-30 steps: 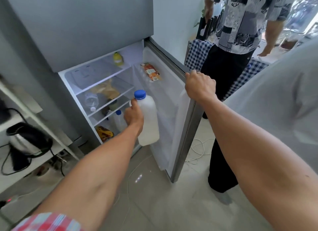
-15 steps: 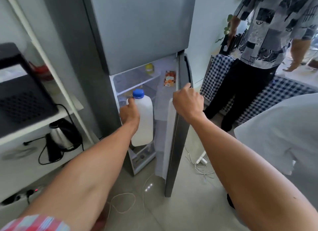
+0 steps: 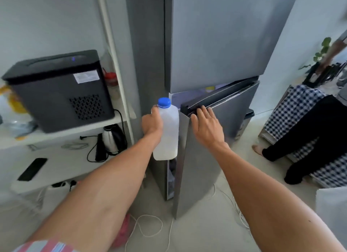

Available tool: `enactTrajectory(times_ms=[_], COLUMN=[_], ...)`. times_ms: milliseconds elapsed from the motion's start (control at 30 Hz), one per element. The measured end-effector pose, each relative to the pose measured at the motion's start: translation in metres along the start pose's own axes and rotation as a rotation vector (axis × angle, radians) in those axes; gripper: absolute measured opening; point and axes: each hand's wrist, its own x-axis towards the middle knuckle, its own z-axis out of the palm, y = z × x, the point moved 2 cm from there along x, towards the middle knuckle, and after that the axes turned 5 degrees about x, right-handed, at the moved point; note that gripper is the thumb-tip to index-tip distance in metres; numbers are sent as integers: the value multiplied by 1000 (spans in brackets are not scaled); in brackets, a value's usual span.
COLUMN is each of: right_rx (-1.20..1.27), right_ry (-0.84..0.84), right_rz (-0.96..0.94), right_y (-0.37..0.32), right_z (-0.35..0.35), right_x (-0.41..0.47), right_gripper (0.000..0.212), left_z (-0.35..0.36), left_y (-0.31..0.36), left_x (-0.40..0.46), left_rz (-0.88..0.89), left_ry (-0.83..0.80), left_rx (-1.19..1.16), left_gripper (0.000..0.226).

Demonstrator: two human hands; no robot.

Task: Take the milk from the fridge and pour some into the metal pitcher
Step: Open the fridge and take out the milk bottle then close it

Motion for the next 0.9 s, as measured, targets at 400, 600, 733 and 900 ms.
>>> enactTrajectory(times_ms=[400,600,733,900], right_rx=[-2,6,14,143], right_ry=[-442,-526,-558,-577], right_rz=[68,52,56,16], right_y=[7,12,15,24], right_z=[58,66,73,71], right_x=[51,61,63,68], right_gripper=[69,78,84,86], left_z=[-13,-6,-1,3], left_y=[17,21,21,23], left_x=[18,16,15,12], left_rz=[43,46,53,70], left_ry=[78,97,108,106], left_rx=[-31,-30,-27,-18], left_gripper=[44,44,44,45])
